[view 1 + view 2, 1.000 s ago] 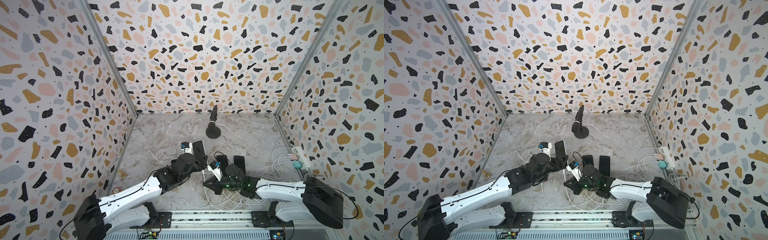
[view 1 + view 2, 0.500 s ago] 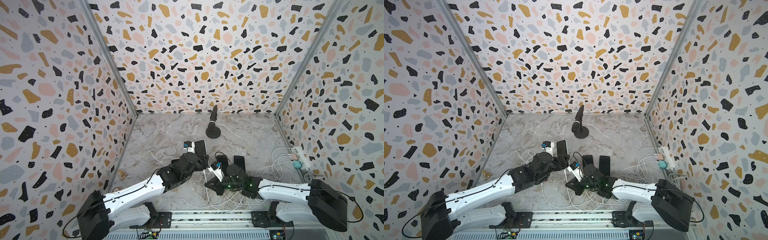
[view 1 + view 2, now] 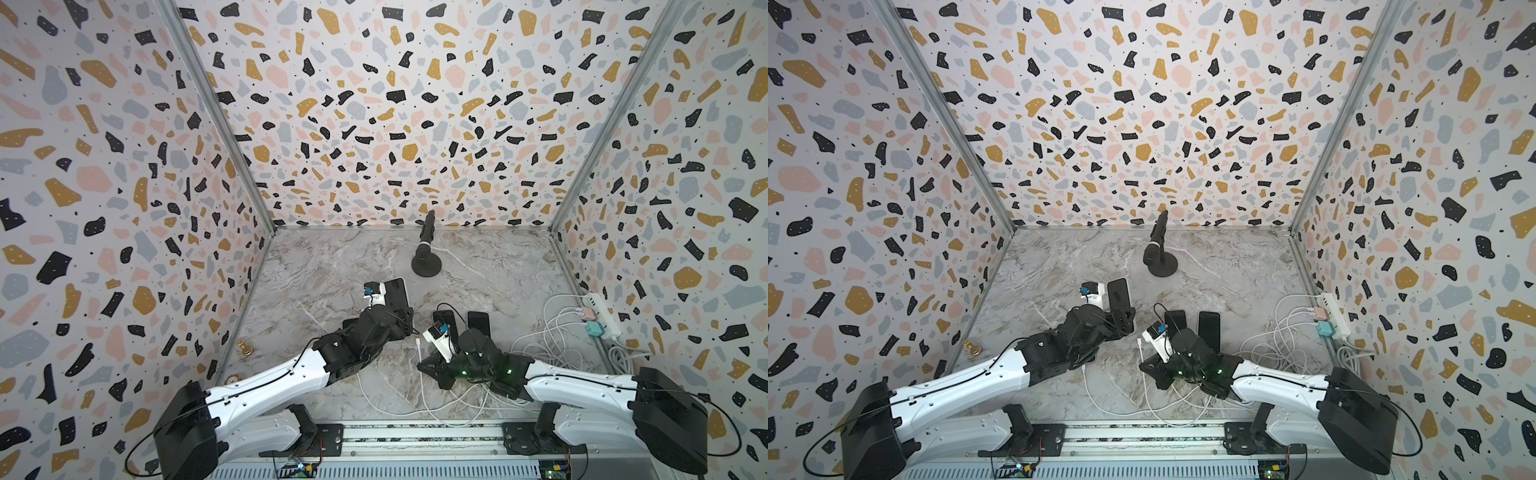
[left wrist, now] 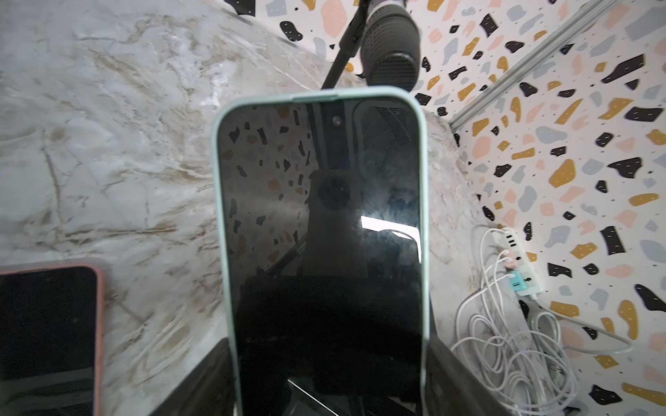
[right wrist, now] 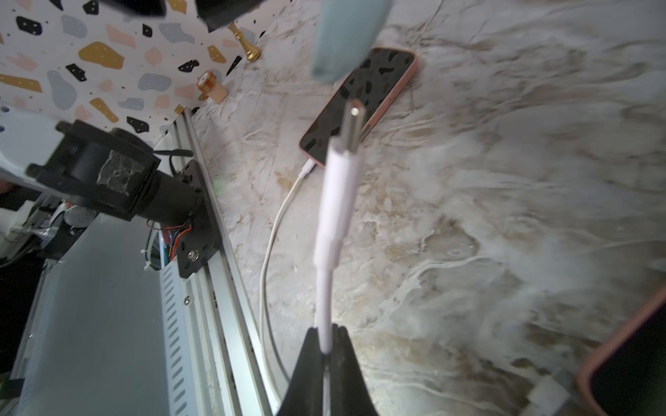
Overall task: Unplug the charging cable from the phone
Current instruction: Remove the charging cable from the phone.
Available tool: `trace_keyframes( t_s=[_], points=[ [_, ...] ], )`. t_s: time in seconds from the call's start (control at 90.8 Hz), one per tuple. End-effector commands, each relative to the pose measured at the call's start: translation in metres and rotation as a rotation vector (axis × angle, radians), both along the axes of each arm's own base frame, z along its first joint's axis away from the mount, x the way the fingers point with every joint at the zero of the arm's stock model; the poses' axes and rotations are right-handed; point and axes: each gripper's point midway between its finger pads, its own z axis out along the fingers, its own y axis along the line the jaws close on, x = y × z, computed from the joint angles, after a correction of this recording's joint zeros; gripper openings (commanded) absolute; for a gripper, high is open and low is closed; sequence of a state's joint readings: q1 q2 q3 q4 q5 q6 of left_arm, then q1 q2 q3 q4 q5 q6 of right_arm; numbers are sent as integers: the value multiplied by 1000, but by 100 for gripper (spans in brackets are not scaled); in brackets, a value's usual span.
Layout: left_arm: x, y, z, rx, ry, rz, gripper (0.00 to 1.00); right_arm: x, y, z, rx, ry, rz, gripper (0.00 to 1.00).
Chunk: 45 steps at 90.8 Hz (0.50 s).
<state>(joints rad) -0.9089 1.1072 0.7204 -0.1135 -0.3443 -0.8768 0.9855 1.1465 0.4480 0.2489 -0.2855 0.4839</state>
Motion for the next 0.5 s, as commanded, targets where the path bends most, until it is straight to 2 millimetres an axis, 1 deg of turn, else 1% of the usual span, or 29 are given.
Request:
trace_keyframes(
  t_s=[0.0,0.088,0.176,0.286,0.352,0.385,0.429,0.484],
  points=[
    [-1,20,-2,39,-4,64,63,16,-15,-6,-80,-3,-91,0],
    [-7,29,-20,56,29,78,63,22,-19,-19,-138,23,-130,0],
    [-13,31,-38,67,71,74,63,31,-26,-35,-202,46,-193,0],
    [-15,29,-55,89,112,66,63,40,-35,-48,-252,75,-268,5],
    [-13,27,-61,103,126,67,63,46,-42,-53,-284,81,-312,10],
    [-12,26,-64,109,135,69,63,48,-45,-54,-298,82,-330,14],
    [-11,24,-69,125,151,72,62,50,-48,-54,-312,80,-347,22],
    [-10,20,-73,139,168,66,62,50,-50,-50,-317,76,-355,39]
  ],
)
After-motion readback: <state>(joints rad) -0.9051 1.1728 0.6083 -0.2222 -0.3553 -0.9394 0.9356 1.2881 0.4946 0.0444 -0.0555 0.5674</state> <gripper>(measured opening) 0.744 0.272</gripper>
